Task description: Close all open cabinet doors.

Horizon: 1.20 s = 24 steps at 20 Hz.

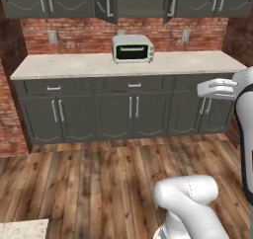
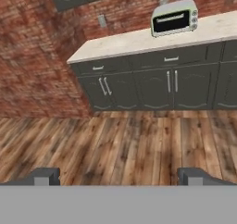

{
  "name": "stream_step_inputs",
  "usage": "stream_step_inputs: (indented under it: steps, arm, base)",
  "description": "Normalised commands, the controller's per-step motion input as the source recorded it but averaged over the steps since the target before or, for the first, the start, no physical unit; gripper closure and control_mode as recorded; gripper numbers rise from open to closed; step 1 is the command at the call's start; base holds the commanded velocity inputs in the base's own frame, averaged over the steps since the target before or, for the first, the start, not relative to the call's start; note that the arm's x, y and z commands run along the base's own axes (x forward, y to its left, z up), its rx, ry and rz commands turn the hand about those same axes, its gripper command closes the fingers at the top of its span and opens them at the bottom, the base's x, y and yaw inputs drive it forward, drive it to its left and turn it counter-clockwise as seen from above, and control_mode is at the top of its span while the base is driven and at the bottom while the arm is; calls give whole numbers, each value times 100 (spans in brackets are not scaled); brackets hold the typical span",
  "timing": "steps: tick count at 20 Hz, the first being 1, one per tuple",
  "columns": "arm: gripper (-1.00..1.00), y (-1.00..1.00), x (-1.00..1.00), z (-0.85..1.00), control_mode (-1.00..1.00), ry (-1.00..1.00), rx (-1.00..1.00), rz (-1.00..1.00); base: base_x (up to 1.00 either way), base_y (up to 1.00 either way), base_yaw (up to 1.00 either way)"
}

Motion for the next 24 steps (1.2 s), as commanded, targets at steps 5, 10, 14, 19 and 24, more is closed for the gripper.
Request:
stream_step_inputs:
  steps: [5,10,14,19,24]
  arm:
    - [-100,0,0,0,100,0,0,0]
    - [-100,0,0,0,100,0,0,0]
    - [-100,0,0,0,100,0,0,0]
    - [-100,0,0,0,100,0,0,0]
    - [-100,0,0,0,100,0,0,0]
  base:
    - [94,-8,1]
    - [94,-9,0]
    - [94,-10,0]
    - [93,-10,0]
    - [86,-8,0]
